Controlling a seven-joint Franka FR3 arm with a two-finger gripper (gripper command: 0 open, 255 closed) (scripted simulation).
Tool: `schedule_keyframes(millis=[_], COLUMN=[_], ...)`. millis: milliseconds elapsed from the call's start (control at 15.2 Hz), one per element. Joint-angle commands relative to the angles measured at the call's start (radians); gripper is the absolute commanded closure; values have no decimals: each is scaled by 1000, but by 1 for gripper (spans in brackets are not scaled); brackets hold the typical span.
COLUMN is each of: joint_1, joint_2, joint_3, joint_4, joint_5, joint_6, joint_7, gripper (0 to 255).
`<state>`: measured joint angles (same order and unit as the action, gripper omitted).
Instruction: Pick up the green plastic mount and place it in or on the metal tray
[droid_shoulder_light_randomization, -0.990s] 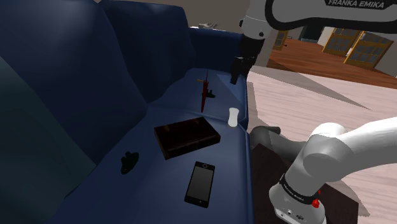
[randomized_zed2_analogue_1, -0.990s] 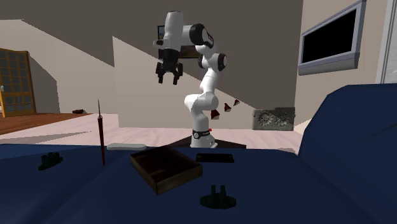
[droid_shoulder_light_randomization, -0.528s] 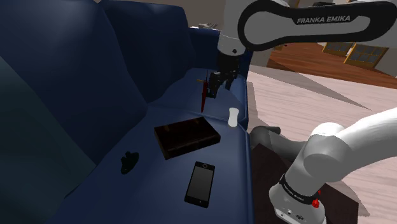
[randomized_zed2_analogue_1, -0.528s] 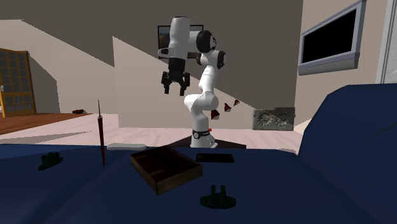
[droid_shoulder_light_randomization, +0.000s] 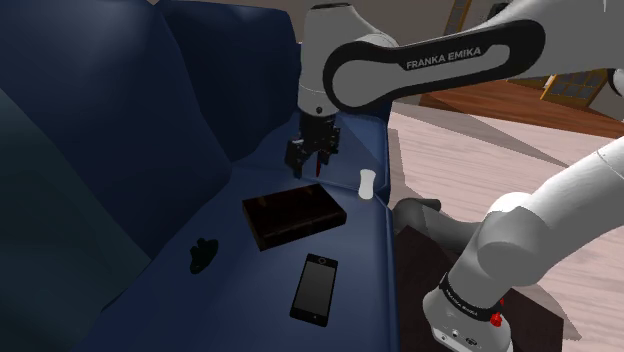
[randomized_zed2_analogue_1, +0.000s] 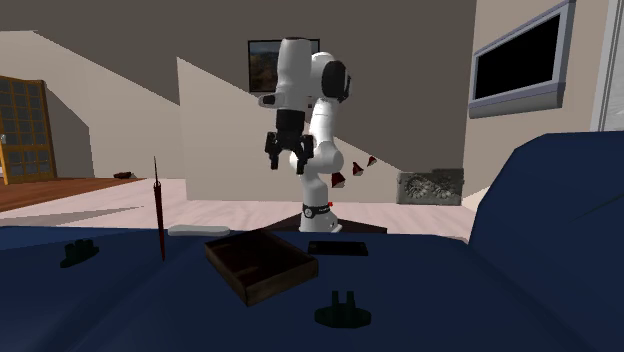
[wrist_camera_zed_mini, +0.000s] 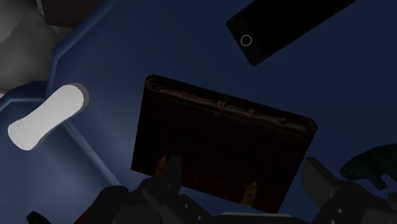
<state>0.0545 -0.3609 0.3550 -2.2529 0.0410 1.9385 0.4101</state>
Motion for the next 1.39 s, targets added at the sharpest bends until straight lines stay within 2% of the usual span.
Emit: schedule_keyframes(millis=[0, 330, 660, 924, 1320], joint_1=[1, 6, 34, 83, 186], joint_2=[63, 246, 449, 618, 870], joint_3=[33, 105, 147, 150, 119], joint_4=[20, 110, 234, 359, 597], joint_5=[-6, -55, -142, -217, -302], joint_6=[33, 96, 133, 141, 116], joint_7=[57, 204, 358, 469, 592], gripper=[0, 0, 0, 0, 0])
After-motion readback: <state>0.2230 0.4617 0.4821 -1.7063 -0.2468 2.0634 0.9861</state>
